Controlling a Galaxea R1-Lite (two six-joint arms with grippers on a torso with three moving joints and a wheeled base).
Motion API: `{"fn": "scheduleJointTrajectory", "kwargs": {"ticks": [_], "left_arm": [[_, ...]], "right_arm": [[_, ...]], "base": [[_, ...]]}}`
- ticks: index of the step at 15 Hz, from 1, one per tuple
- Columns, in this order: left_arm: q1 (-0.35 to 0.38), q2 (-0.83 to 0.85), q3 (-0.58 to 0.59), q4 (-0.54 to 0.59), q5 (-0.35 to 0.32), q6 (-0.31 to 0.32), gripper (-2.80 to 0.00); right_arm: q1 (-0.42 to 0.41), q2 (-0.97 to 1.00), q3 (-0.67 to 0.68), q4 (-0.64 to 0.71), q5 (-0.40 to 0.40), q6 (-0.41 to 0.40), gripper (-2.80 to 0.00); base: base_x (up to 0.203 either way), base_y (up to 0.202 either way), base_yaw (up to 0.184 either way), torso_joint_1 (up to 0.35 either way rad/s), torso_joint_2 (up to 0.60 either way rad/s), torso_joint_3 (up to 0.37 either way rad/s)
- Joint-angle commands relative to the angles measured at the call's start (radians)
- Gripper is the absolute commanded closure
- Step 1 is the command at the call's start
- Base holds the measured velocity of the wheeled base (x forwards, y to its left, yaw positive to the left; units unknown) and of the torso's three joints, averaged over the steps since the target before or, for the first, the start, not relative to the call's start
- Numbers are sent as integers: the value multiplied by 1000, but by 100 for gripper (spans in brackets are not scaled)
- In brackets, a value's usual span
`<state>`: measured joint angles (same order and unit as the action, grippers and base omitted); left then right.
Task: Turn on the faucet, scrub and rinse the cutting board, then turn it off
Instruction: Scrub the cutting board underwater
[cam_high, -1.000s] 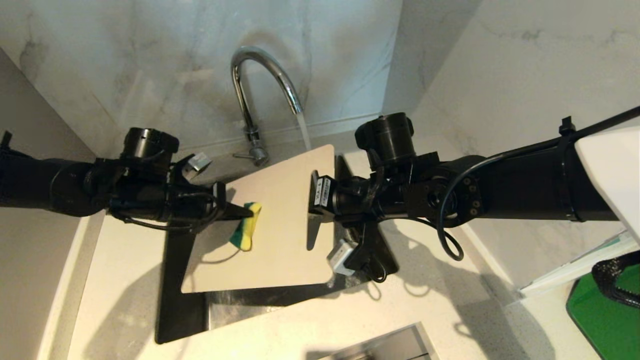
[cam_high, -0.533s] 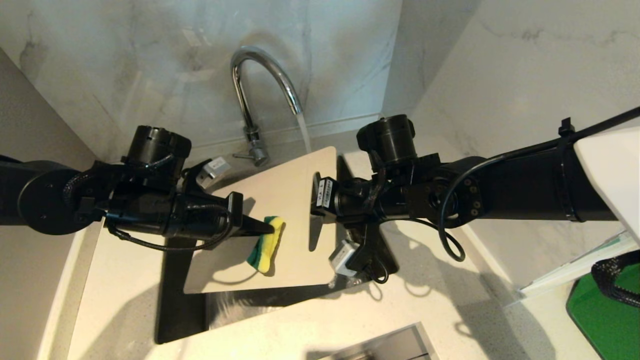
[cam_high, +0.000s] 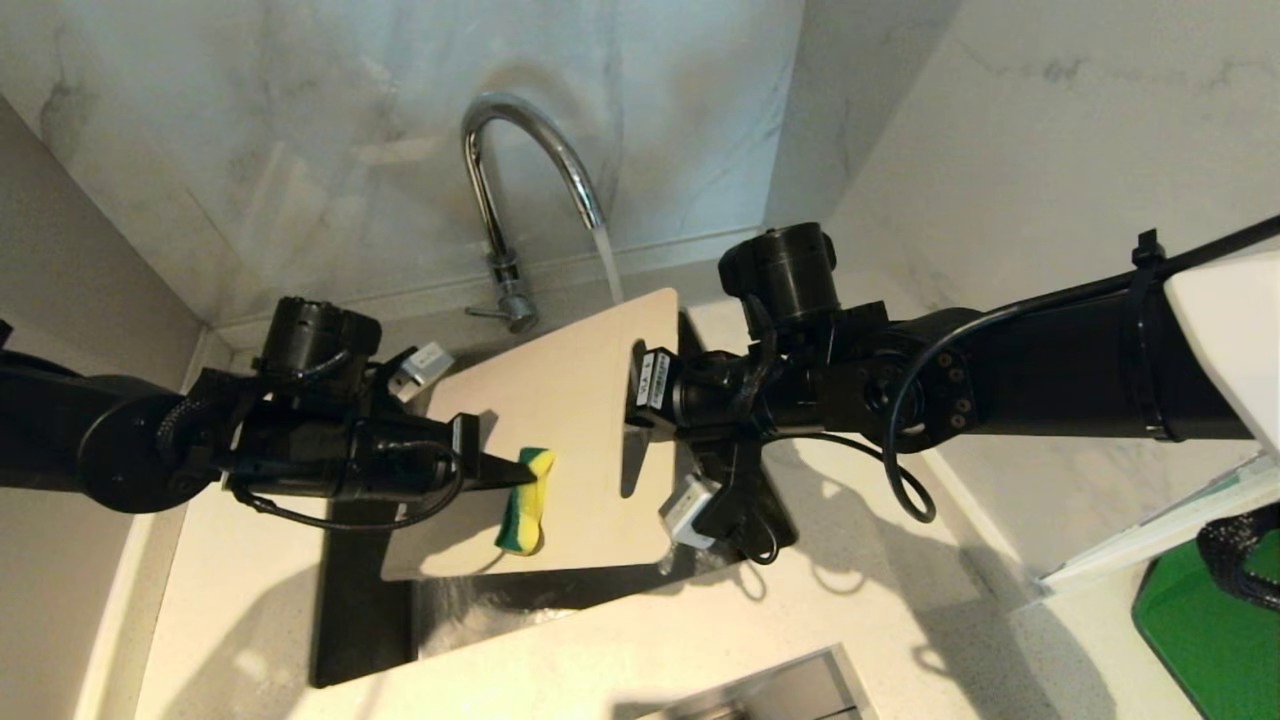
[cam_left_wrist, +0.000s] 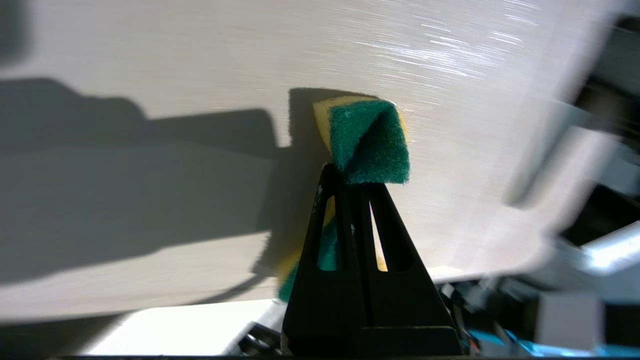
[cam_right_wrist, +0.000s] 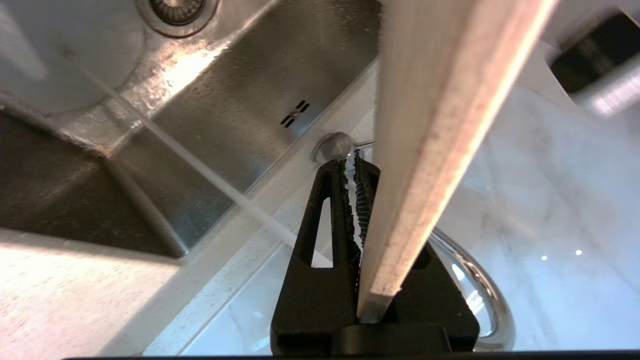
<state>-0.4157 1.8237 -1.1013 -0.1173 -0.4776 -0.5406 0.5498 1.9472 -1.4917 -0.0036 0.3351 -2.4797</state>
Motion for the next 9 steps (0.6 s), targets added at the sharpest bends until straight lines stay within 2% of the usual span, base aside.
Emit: {"fn": "scheduleJointTrajectory", "kwargs": {"ticks": [1,5,9], "left_arm": [[76,43,71,-60,-1,20,0],[236,108,118,-78,-32,119,0],[377,199,129,-103,-87,178,0]], "right_arm": [[-2,-2,8,-3,2,-2,0],[-8,-2,9,-3,1,7,0],[-11,0,22,-4,1,7,0]], "base": [[0,0,0,0,0,0],[0,0,0,0,0,0],[0,0,0,0,0,0]]}}
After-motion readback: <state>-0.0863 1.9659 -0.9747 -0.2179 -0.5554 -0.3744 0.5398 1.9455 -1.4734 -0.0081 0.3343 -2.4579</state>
